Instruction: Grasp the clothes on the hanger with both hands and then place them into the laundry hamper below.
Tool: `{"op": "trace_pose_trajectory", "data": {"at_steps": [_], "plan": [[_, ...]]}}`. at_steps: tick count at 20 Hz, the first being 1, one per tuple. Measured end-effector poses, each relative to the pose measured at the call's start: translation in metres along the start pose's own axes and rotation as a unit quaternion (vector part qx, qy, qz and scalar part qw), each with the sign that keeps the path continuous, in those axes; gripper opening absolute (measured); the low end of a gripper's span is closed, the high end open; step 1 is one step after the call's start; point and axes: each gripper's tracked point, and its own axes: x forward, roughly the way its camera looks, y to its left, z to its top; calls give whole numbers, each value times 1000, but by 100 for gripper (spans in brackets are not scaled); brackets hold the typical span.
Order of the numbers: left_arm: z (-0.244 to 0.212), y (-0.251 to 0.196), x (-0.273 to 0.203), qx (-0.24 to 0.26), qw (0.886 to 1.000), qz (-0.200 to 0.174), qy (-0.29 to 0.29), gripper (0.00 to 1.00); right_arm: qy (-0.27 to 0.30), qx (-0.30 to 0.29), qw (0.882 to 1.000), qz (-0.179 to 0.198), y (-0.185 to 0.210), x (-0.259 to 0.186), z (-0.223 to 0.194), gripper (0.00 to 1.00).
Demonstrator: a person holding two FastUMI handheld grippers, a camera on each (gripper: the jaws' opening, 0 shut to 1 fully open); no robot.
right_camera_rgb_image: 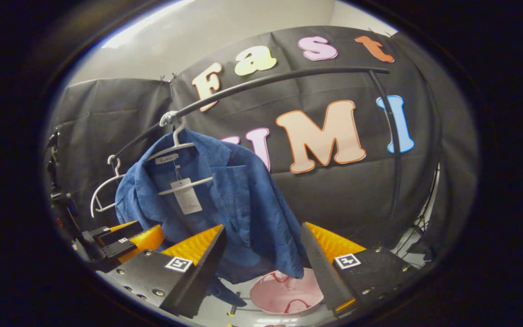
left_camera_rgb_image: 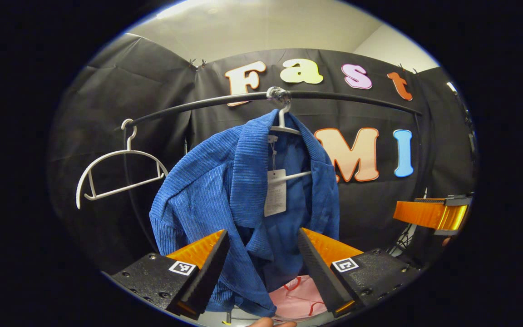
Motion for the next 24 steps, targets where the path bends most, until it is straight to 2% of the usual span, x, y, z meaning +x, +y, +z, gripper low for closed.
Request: {"op": "trace_pose_trajectory", "data": {"at_steps": [2, 3, 5, 6, 7, 8, 9, 11, 12, 13, 15, 16, 17, 18, 19, 20, 21, 22, 23, 24], "plan": [[1, 3, 6, -1, 1000, 15, 2, 94, 8, -4, 1000, 12, 13, 12, -4, 95], [0, -3, 6, -6, 1000, 11, 4, 97, 10, -8, 1000, 16, 16, 16, -5, 95], [-3, 0, 12, 1, 999, 33, 10, 91, 14, -10, 1000, 20, 24, 30, -6, 95], [-4, 5, 14, 8, 999, 47, 13, 97, 18, -7, 999, 25, 29, 38, -6, 95], [-6, 12, 18, 18, 998, 63, 18, 99, 21, -6, 999, 29, 34, 44, -7, 98], [-7, 18, 23, 25, 997, 76, 21, 94, 22, -7, 999, 32, 38, 51, -6, 95], [-8, 22, 27, 27, 996, 84, 24, 99, 22, -8, 999, 32, 39, 57, -6, 95], [-10, 23, 36, 26, 995, 92, 27, 99, 24, -10, 999, 33, 42, 69, -7, 95], [-12, 23, 39, 28, 995, 96, 23, 95, 26, -11, 999, 33, 42, 75, -8, 95], [-19, 22, 42, 28, 995, 97, 19, 94, 29, -12, 999, 32, 41, 81, -9, 95], [-42, 19, 47, 41, 994, 94, 34, 94, 36, -12, 999, 27, 37, 91, -12, 98], [-55, 19, 49, 52, 993, 96, 46, 99, 39, -12, 999, 25, 36, 95, -12, 98], [-63, 19, 53, 60, 992, 95, 57, 94, 40, -14, 999, 22, 33, 100, -11, 98], [-62, 19, 57, 65, 992, 93, 53, 99, 40, -17, 999, 18, 30, 104, -9, 95], [-59, 21, 59, 63, 993, 92, 42, 98, 40, -18, 999, 15, 28, 107, -9, 98], [-54, 21, 62, 47, 994, 92, 33, 90, 40, -20, 999, 13, 27, 110, -9, 95], [-51, 18, 64, 23, 995, 89, 30, 90, 40, -24, 999, 11, 26, 114, -10, 95], [-49, 17, 68, -6, 996, 86, 27, 95, 37, -28, 999, 8, 25, 118, -9, 95], [-48, 19, 73, -30, 996, 83, 25, 90, 31, -31, 999, 5, 25, 123, -7, 95], [-49, 21, 77, -47, 995, 81, 26, 94, 24, -31, 999, 1, 24, 126, -4, 98]]}}
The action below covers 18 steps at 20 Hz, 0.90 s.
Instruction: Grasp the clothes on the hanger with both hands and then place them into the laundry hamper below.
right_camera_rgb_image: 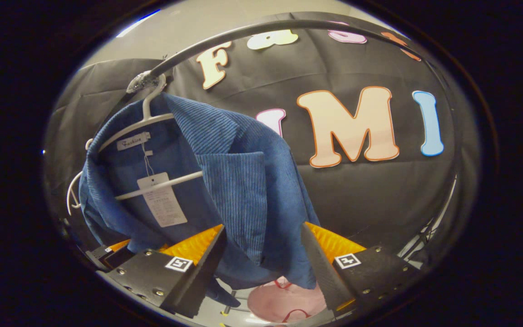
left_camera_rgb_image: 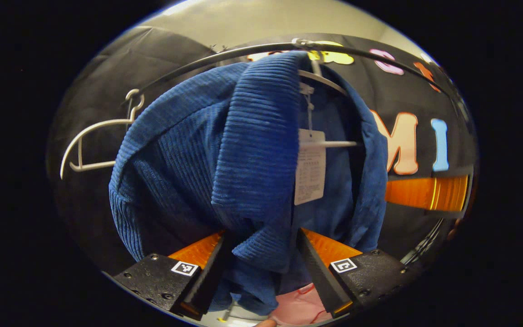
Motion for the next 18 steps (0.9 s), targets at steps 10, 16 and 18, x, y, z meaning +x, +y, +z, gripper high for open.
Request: {"op": "trace_pose_trajectory", "data": {"at_steps": [10, 16, 18], "plan": [[-2, 15, 11, -12, 1000, 21, 5, 54, 10, -17, 999, 38, 17, 21, -8, 98], [9, 9, -19, -6, 1000, -7, 12, 14, -18, -30, 997, 63, 32, 42, -3, 96], [12, 22, -24, 1, 1000, 6, 17, 10, -21, -31, 997, 72, 37, 47, -4, 98]]}}
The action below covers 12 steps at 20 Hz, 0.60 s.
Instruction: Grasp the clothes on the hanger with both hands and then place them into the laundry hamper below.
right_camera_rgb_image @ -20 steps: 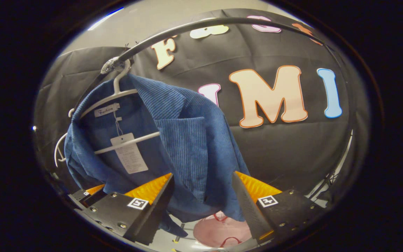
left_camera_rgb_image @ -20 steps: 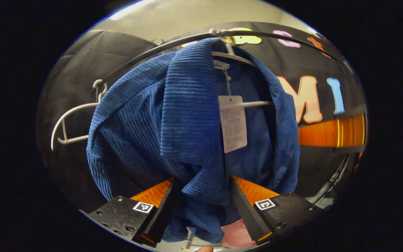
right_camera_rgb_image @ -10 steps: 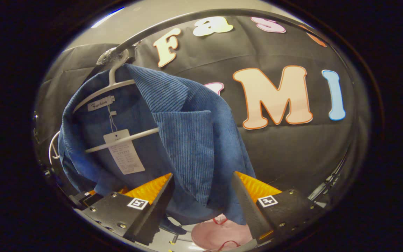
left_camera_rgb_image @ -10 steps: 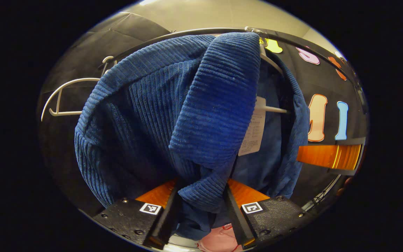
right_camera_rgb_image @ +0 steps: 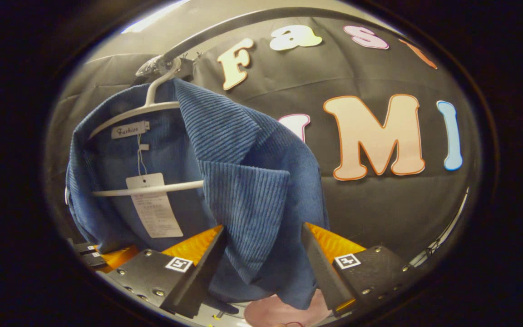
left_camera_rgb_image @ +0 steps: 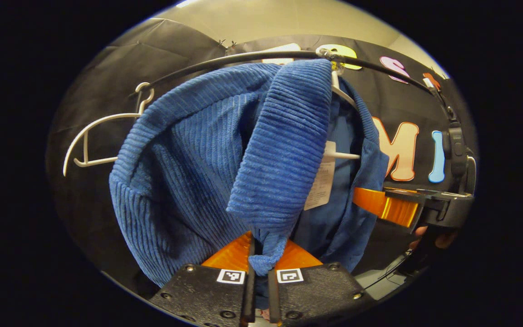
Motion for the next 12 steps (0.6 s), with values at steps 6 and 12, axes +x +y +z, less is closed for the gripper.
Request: {"op": "trace_pose_trajectory", "data": {"at_steps": [6, 12], "plan": [[10, -11, -22, 33, 999, -34, -10, 5, -13, -25, 1000, 6, -5, 16, 1, 98], [16, -5, -37, 12, 999, -36, 5, 5, -16, -23, 1000, -5, -23, 34, 6, 53]]}}
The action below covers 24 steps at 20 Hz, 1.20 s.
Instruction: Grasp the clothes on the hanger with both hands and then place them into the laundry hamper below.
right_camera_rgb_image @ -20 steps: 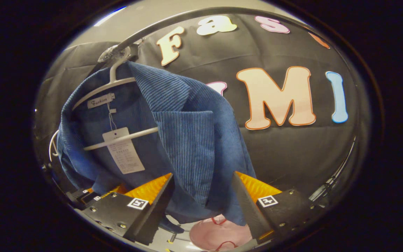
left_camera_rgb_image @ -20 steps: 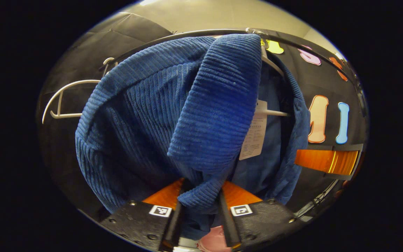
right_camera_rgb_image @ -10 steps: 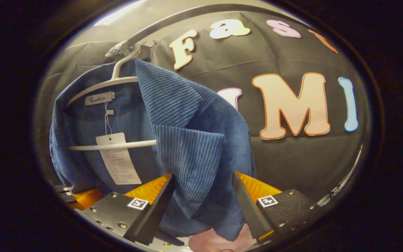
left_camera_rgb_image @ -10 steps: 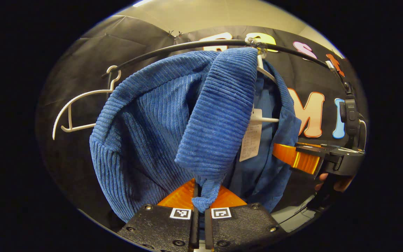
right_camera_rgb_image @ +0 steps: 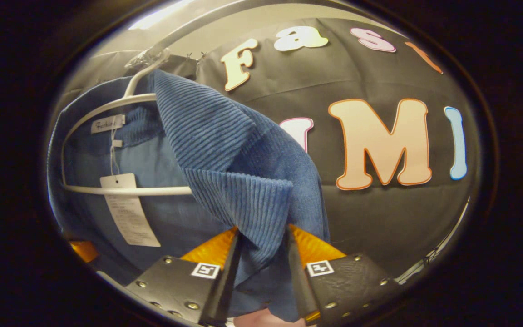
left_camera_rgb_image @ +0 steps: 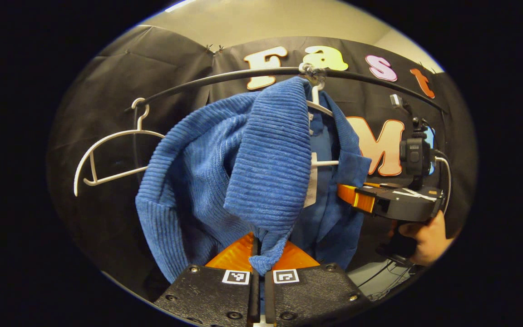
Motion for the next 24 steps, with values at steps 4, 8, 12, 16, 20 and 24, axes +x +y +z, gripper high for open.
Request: {"op": "trace_pose_trajectory", "data": {"at_steps": [4, 8, 12, 16, 20, 24], "plan": [[10, 11, -12, -15, 1000, 4, 5, 4, 1, -2, 1000, 19, 1, 0, 0, 4], [23, 18, -30, -9, 1000, 1, -1, 5, -18, -27, 999, -6, -12, -26, 10, 1], [36, 37, -53, -8, 1000, 18, -10, 4, -41, -48, 998, -23, -24, -38, 29, 1], [58, 46, -69, 15, 999, 10, -31, 4, -35, -62, 997, -31, -38, -43, 39, 0], [83, 66, -75, 22, 998, 17, -48, 5, -67, -109, 990, -65, -55, -42, 65, 1], [114, 89, -74, 57, 996, 38, -59, 4, -102, -192, 971, -97, -60, -40, 81, 1]]}}
